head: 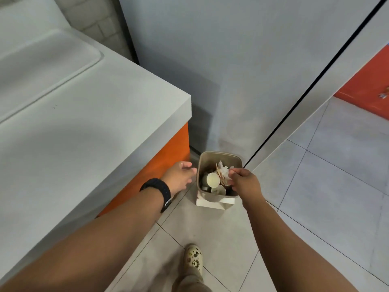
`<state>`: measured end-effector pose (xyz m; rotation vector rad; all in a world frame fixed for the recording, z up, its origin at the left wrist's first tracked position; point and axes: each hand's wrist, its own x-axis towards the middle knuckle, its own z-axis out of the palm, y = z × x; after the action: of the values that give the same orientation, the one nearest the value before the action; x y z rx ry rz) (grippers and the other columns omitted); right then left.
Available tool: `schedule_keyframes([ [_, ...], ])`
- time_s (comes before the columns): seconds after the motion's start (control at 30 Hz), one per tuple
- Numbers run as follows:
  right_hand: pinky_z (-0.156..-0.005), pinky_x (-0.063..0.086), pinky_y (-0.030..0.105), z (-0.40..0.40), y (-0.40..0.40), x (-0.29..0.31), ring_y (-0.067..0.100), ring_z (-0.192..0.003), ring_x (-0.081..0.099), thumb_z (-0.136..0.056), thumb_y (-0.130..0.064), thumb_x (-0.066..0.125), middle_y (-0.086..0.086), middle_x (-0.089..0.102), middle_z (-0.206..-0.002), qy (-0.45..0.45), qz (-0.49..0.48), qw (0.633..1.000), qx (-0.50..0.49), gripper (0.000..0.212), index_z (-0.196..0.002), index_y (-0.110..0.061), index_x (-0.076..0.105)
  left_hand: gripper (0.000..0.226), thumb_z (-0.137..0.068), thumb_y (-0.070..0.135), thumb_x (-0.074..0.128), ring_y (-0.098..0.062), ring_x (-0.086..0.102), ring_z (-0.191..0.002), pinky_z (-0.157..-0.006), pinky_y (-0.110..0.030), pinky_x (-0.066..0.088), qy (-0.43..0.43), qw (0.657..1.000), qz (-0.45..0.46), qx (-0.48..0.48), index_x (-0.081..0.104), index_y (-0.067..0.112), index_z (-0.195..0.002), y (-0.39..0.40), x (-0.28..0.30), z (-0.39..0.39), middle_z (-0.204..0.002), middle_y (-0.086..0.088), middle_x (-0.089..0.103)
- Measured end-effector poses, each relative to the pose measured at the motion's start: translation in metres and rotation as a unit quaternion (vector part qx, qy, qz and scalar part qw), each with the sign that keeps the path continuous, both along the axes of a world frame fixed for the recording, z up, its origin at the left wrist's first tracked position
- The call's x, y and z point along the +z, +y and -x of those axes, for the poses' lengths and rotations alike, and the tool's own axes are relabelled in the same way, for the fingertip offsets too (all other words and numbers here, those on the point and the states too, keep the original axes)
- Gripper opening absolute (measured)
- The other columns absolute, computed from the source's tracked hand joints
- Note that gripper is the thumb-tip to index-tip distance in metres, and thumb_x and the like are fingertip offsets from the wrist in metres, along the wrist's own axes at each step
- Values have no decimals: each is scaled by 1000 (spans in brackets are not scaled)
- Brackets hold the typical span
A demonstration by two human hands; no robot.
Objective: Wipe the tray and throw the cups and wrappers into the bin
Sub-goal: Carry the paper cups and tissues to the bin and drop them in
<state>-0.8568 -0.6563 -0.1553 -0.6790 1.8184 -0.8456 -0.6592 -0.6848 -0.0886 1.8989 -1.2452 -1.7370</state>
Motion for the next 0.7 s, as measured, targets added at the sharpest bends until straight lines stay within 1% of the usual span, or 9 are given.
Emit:
schedule_keyframes([
  [0.07,-71,51,33,-15,-9,7,16,-68,63,-89,-23,61,-2,69,-74,-14,12,1000,21,13,-79,-23,69,37,-97,27,51,-12,59,-98,-72,-20,48,-12,1000,26,3,47,17,-132,3,10,-16,-115,1,58],
  [0.13,-65,46,30,-30,-16,15,15,-64,59,-89,-24,61,-3,67,-69,-30,25,998,47,13,-81,-22,71,35,-96,31,53,-11,60,-101,-81,-25,51,-16,999,46,5,49,21,-129,5,19,-30,-120,2,59],
  [0.23,-80,52,38,-54,-26,28,17,-77,67,-87,-30,61,-4,71,-76,-38,50,994,91,13,-81,-27,72,31,-97,27,51,-8,59,-93,-75,-19,48,-14,996,89,10,51,18,-127,11,43,-49,-116,1,60],
  [0.3,-87,53,41,-71,-32,40,16,-79,67,-88,-31,63,-5,72,-84,-53,76,987,131,9,-85,-28,71,26,-96,27,52,-9,60,-93,-85,-26,50,-17,993,120,14,54,20,-122,17,56,-63,-117,-2,62],
  [0.37,-87,54,42,-86,-39,53,18,-81,67,-85,-34,64,-3,72,-84,-55,96,981,158,10,-88,-27,71,21,-96,30,53,-8,62,-95,-94,-32,50,-22,990,137,15,56,26,-116,23,69,-76,-113,1,64],
  [0.47,-78,50,35,-115,-47,85,18,-79,65,-88,-30,63,-1,69,-78,-59,134,968,206,8,-85,-26,69,20,-94,30,55,-9,63,-97,-91,-30,50,-37,984,165,56,60,27,-113,36,89,-101,-109,5,66],
  [0.53,-73,51,28,-134,-48,106,17,-78,67,-91,-26,61,-2,70,-82,-56,163,957,232,9,-85,-28,68,14,-94,28,55,-12,64,-100,-90,-33,50,-26,980,176,89,60,28,-107,46,100,-115,-109,4,67],
  [0.6,-67,51,23,-149,-48,122,13,-75,68,-92,-23,60,-2,71,-87,-55,187,948,252,10,-87,-27,67,14,-95,28,53,-11,63,-101,-85,-31,51,-9,978,176,116,60,27,-107,55,106,-126,-111,4,67],
  [0.7,-67,51,26,-181,-43,143,13,-74,68,-93,-21,59,1,71,-87,-60,207,930,299,11,-89,-26,67,18,-95,29,53,-8,65,-97,-81,-25,49,-1,968,182,173,60,25,-111,73,114,-152,-110,6,67],
])
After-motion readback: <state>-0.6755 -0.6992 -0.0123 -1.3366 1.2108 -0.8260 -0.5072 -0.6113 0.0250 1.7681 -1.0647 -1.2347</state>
